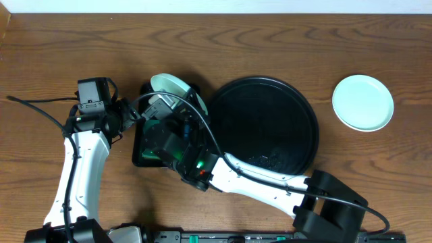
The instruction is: Clean dirty plates on tray and stack at the side
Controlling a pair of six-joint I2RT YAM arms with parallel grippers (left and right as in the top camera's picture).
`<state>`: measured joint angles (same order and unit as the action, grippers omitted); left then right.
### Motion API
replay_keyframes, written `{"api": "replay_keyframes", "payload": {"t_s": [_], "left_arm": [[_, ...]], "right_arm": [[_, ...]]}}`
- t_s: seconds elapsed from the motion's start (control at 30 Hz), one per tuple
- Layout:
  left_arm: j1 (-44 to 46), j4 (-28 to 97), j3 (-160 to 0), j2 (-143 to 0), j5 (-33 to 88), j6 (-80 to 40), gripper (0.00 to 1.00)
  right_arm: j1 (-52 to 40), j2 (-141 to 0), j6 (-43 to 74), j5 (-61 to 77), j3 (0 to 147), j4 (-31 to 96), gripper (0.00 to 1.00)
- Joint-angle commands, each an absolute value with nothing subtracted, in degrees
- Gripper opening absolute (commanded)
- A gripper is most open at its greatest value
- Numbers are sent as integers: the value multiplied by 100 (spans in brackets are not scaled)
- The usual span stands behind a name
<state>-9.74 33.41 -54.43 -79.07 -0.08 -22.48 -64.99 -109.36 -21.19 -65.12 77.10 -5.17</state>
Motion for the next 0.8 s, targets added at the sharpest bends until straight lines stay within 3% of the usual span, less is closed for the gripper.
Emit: {"api": "replay_keyframes", "payload": {"t_s": [0.0,0.77], "left_arm": [[-996,3356,-5557,-7878,-1,-2261,82],[-996,3356,-5557,-7878,-1,-2261,82]], "right_arm": [[-6353,-10801,-1570,-6591,7822,-309,1],[-6147,-10801,-1529,-6622,7822,108,1]]}}
